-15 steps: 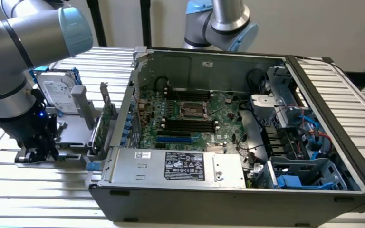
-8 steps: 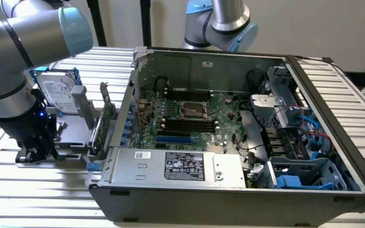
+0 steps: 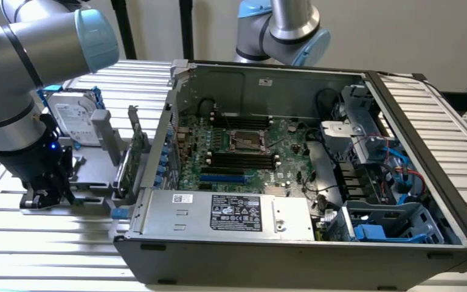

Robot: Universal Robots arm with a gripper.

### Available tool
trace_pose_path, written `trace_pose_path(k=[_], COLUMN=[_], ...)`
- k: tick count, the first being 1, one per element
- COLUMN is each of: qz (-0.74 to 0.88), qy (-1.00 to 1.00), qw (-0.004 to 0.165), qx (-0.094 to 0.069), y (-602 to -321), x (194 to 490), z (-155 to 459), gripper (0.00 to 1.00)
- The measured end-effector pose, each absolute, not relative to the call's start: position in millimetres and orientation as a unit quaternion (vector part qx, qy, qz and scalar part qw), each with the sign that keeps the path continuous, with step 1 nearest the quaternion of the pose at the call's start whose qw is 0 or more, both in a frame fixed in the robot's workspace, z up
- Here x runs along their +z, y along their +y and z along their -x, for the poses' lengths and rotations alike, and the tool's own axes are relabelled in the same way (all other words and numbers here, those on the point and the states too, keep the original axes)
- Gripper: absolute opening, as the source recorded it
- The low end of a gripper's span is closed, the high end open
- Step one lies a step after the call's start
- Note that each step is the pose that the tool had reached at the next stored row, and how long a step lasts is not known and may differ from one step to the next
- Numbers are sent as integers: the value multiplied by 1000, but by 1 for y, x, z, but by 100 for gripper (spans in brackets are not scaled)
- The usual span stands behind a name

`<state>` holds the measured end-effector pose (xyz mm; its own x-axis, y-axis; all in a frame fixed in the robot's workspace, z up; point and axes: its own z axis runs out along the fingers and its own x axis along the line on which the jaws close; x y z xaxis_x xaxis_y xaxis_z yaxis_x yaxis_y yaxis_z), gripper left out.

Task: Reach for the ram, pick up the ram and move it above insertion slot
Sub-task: 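Pick up the ram and move it above insertion slot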

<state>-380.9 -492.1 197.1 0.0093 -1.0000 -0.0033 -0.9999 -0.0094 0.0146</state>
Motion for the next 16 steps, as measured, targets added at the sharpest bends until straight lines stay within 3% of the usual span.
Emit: trace_pose_path(k=[16], qz=[-710], qy=[-704], qw=[7], qx=[-9], y=[-492], x=[215], z=[380], gripper=[13])
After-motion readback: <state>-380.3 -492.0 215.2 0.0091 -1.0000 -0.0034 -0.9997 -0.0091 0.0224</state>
